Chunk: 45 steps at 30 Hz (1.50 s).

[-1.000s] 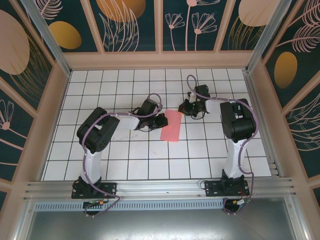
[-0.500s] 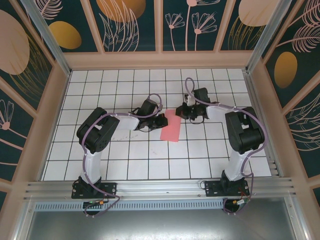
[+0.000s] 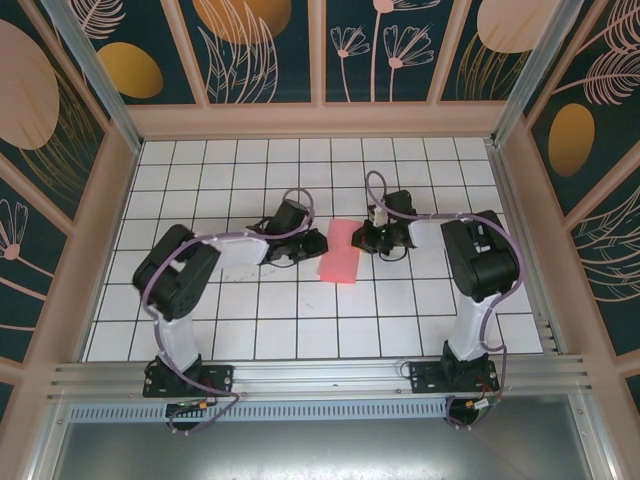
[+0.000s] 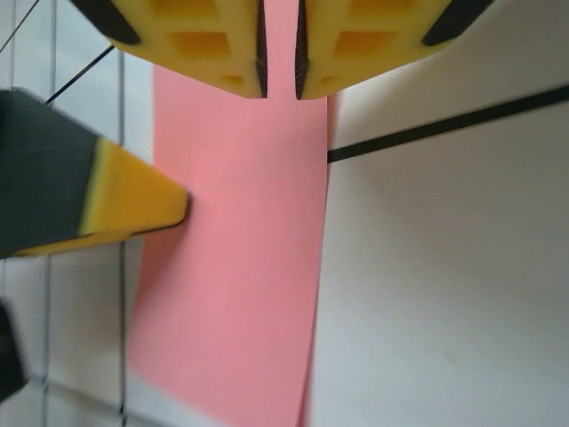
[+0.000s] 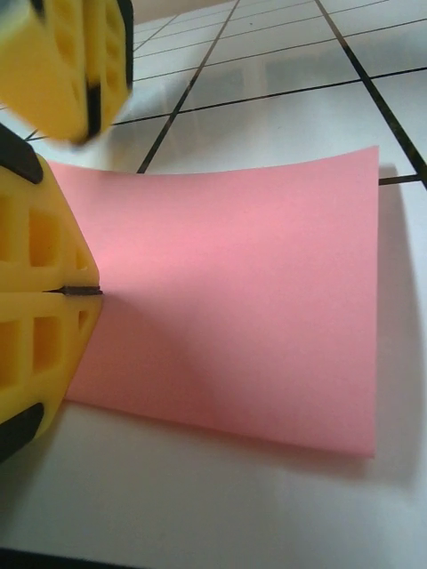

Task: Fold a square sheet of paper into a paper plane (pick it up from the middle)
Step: Fold the square sheet of paper in half at the center of the table.

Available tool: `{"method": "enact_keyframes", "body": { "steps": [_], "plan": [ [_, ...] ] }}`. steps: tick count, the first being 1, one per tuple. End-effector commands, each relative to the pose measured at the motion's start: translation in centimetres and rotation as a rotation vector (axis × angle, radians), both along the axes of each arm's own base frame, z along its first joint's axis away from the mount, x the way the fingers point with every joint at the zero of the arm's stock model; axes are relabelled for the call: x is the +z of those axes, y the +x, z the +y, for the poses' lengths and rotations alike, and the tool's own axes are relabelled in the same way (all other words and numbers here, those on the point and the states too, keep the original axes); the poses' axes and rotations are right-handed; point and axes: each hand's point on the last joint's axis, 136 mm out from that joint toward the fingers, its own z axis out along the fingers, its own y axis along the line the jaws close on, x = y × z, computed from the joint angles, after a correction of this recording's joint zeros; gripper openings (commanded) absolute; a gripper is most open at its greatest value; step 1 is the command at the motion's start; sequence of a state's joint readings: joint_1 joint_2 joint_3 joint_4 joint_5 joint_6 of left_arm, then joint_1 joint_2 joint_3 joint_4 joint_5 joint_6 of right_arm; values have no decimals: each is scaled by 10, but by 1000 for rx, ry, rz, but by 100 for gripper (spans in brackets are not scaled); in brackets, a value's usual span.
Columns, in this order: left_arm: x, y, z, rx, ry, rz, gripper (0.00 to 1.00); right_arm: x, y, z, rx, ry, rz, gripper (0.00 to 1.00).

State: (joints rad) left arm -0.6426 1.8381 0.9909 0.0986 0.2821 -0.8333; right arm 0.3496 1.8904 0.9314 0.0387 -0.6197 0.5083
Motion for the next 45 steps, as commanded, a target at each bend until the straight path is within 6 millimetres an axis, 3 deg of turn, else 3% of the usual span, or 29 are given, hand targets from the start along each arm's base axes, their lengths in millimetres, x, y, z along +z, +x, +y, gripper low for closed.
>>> {"method": "enact_keyframes", "body": {
  "steps": [1, 5, 9, 13, 17, 18, 26, 34, 39, 45],
  "plan": [
    [47, 18, 39, 235, 34, -115, 20, -25, -26, -2, -30, -84, 85, 1],
    [60, 14, 51, 281, 3, -129, 20, -23, -32, -2, -79, -100, 91, 1],
    [73, 9, 21, 144, -123, -136, 18, -16, -41, 9, -69, -76, 83, 1],
    [58, 3, -16, -2, -217, -45, 9, -14, -41, 9, -70, -84, 75, 0],
    [28, -2, -26, -24, -216, 27, 5, -13, -40, 11, -69, -79, 71, 0],
    [32, 4, -32, -25, -226, 20, 3, -13, -40, 11, -70, -77, 73, 0],
    [-20, -1, -27, 5, -143, 121, 1, -10, -37, 13, -68, -64, 73, 0],
    [-73, -27, 3, 34, 0, 211, 0, 32, -7, 20, -62, 21, -9, 2],
    [-83, -36, 11, 29, 39, 222, 0, 50, 14, 14, -73, 50, -60, 2],
    [-84, -36, 11, 19, 49, 218, 0, 37, 9, 16, -55, 62, -33, 2]
  ]
}}
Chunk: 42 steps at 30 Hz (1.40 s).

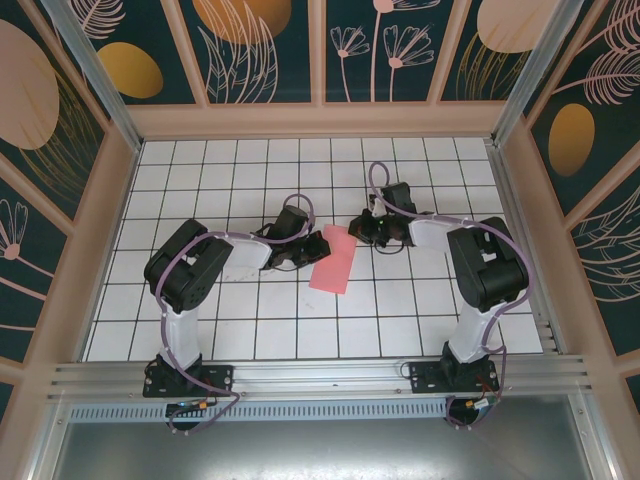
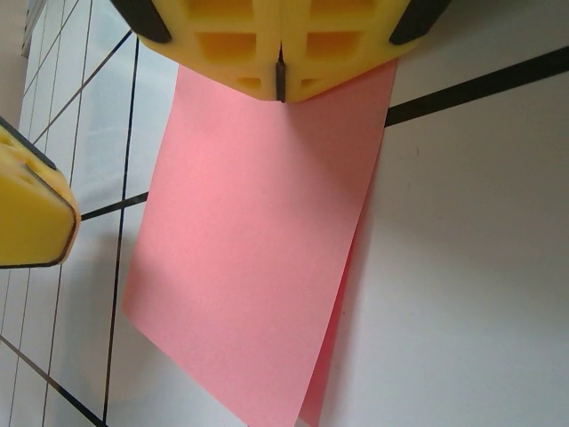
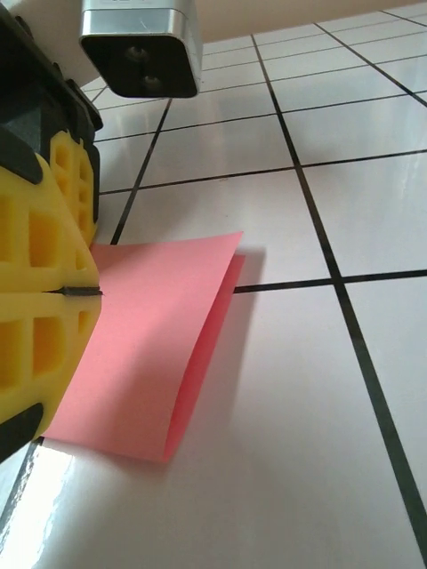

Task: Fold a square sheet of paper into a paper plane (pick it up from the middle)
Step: Fold the square sheet of paper in half at the center of the table, then fold the triangle a second time at the center of the table.

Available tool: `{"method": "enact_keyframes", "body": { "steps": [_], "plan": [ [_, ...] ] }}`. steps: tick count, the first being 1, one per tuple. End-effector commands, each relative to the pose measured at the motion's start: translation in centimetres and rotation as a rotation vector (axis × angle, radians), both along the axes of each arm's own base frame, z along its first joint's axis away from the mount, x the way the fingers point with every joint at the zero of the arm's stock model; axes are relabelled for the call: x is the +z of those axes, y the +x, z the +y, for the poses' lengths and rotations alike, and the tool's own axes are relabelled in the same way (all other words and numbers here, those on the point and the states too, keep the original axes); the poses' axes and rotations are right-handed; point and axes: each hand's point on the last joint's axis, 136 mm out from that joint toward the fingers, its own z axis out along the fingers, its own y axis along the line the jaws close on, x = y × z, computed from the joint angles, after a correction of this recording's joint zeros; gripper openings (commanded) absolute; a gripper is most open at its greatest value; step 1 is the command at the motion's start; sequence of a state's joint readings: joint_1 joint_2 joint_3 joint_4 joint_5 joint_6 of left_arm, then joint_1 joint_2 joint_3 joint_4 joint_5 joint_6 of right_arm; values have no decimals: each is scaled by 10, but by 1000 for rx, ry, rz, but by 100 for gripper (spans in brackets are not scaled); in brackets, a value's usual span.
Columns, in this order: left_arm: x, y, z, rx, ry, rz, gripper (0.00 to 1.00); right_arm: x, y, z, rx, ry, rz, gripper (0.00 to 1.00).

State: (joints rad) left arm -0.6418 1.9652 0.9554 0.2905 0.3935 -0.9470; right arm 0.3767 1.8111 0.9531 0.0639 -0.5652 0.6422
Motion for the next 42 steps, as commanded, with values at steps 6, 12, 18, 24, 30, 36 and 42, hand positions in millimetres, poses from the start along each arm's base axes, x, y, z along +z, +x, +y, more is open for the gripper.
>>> {"method": "enact_keyframes", "body": {
  "steps": [6, 12, 18, 24, 30, 36, 42],
  "plan": [
    [-51, -30, 31, 0, 173, 118, 0, -34, -26, 1, 33, -18, 59, 1],
    [-53, -32, 34, -3, 186, 120, 0, -58, -34, -11, 9, -65, 109, 1],
    [-56, -35, 37, -2, 204, 121, 0, -20, -13, -6, 24, -41, 29, 2],
    [-56, -34, 37, -2, 203, 120, 0, -21, 1, -7, 18, -22, 29, 2],
    [-56, -34, 37, -6, 201, 121, 0, -59, -10, -21, -21, -90, 119, 1],
    [-56, -35, 38, -7, 204, 121, 0, -51, -4, -22, -36, -90, 108, 1],
    [-56, -36, 37, -14, 209, 122, 0, 4, 24, -13, -12, -20, 3, 1]
  ]
}}
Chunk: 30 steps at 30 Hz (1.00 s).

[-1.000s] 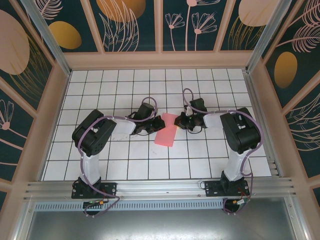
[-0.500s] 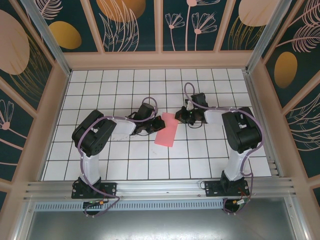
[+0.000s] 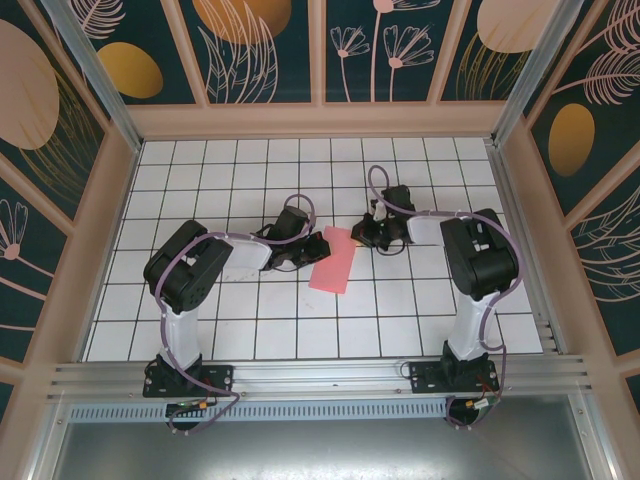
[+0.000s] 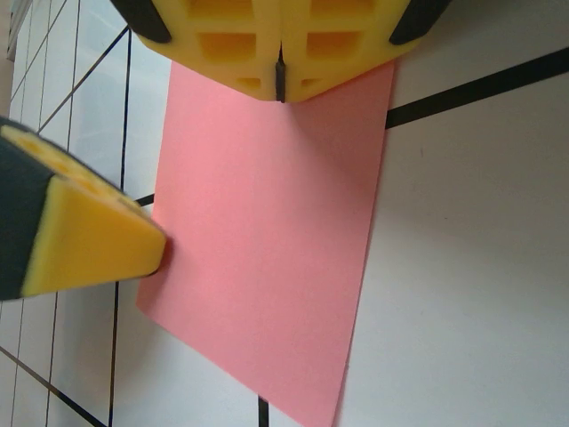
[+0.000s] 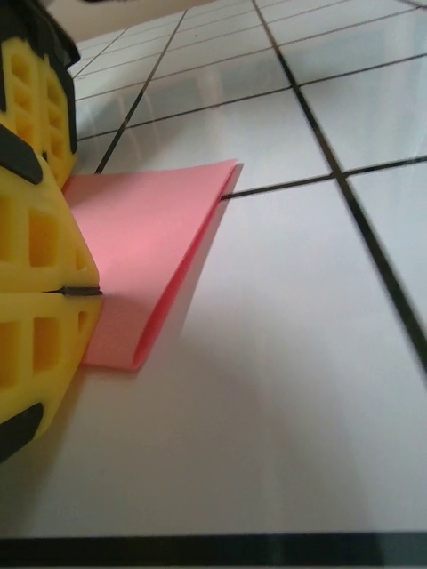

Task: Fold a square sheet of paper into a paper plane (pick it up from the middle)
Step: Fold the triangle a second time at the center of the table.

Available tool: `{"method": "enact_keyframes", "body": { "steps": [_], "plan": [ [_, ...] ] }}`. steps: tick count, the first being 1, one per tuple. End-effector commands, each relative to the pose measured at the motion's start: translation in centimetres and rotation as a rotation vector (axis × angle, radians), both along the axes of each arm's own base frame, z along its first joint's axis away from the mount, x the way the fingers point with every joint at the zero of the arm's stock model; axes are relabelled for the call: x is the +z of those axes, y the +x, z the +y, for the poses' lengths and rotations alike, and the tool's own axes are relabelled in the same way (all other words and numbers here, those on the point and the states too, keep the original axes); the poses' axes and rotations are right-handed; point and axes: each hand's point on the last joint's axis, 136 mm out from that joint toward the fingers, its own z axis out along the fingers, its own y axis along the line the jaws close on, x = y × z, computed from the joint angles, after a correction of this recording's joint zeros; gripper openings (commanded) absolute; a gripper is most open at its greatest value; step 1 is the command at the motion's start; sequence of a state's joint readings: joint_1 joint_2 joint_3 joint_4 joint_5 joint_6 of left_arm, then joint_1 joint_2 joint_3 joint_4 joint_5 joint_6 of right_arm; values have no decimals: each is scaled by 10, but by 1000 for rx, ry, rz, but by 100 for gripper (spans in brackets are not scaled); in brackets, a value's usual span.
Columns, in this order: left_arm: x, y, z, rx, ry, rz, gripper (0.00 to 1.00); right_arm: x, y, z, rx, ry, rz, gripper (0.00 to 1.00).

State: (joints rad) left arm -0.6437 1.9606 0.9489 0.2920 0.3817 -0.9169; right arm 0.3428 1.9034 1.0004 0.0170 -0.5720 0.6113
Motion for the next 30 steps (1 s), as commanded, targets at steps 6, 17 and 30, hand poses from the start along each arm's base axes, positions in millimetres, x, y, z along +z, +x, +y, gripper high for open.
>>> {"method": "enact_keyframes", "body": {
  "steps": [6, 17, 30],
  "plan": [
    [-56, -36, 35, 0, 190, 147, 0, 8, 19, -5, -20, -1, 3, 1],
    [-56, -36, 36, -3, 190, 148, 0, -26, 5, -22, -53, -87, 73, 2],
    [-56, -37, 35, -5, 185, 146, 0, 54, -2, 1, -4, 70, -58, 2]
  ]
}}
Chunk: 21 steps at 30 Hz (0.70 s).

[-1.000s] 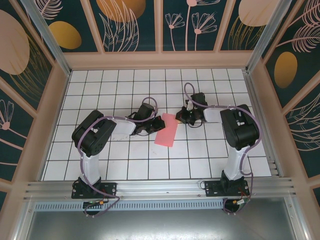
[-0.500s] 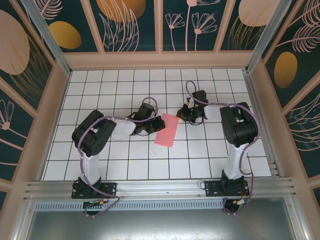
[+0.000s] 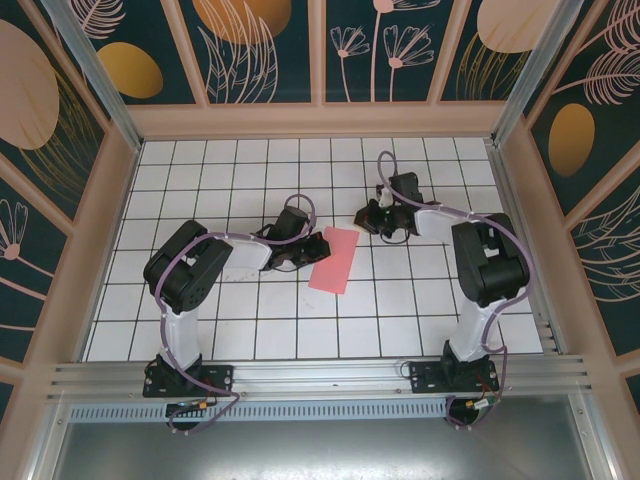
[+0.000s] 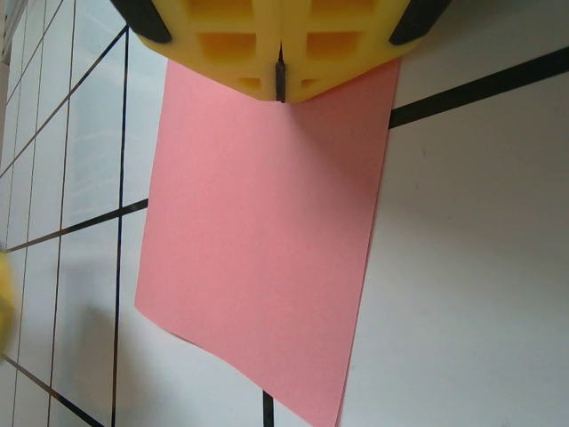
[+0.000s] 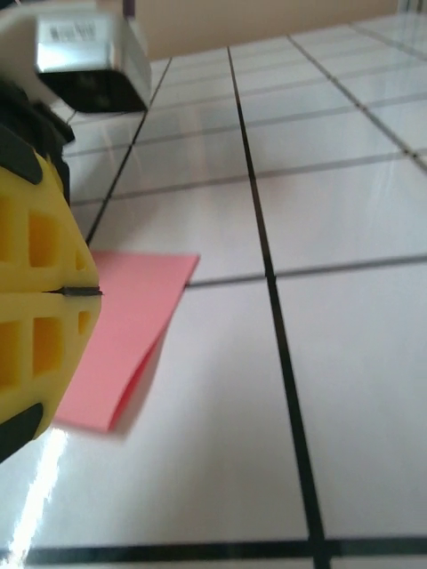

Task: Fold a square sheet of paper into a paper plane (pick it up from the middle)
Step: Fold the triangle a second time at the center of the table.

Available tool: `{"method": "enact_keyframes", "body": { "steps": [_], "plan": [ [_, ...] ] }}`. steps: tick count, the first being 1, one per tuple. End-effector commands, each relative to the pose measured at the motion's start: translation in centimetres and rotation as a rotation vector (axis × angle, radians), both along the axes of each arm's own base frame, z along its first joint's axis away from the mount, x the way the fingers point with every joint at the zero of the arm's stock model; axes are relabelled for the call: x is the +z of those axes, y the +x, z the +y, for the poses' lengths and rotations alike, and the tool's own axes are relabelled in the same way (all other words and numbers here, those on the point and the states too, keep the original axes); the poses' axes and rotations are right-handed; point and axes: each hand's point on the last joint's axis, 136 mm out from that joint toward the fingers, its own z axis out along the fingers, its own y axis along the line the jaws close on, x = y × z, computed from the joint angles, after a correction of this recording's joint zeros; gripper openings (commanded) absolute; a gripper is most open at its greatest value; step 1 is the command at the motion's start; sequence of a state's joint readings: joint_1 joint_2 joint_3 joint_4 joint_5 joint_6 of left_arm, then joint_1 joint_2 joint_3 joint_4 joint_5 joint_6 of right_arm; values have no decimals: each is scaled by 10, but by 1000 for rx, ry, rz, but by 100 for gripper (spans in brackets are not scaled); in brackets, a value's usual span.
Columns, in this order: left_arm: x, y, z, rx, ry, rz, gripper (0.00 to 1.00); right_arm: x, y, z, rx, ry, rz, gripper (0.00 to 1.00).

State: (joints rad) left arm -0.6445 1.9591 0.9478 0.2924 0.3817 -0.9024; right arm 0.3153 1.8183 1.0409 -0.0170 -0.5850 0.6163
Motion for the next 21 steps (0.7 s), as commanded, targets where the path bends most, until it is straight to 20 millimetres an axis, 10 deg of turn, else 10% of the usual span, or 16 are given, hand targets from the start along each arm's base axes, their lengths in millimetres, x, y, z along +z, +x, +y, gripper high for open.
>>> {"method": "enact_keyframes", "body": {
  "steps": [1, 12, 21],
  "plan": [
    [-57, -36, 35, 9, 182, 158, 0, 8, -26, 9, 28, 31, 25, 2],
    [-59, -36, 35, 7, 182, 159, 0, -34, -107, 27, 79, 12, 135, 1],
    [-59, -37, 34, 5, 180, 160, 0, -53, -128, 11, 93, -82, 175, 1]
  ]
}}
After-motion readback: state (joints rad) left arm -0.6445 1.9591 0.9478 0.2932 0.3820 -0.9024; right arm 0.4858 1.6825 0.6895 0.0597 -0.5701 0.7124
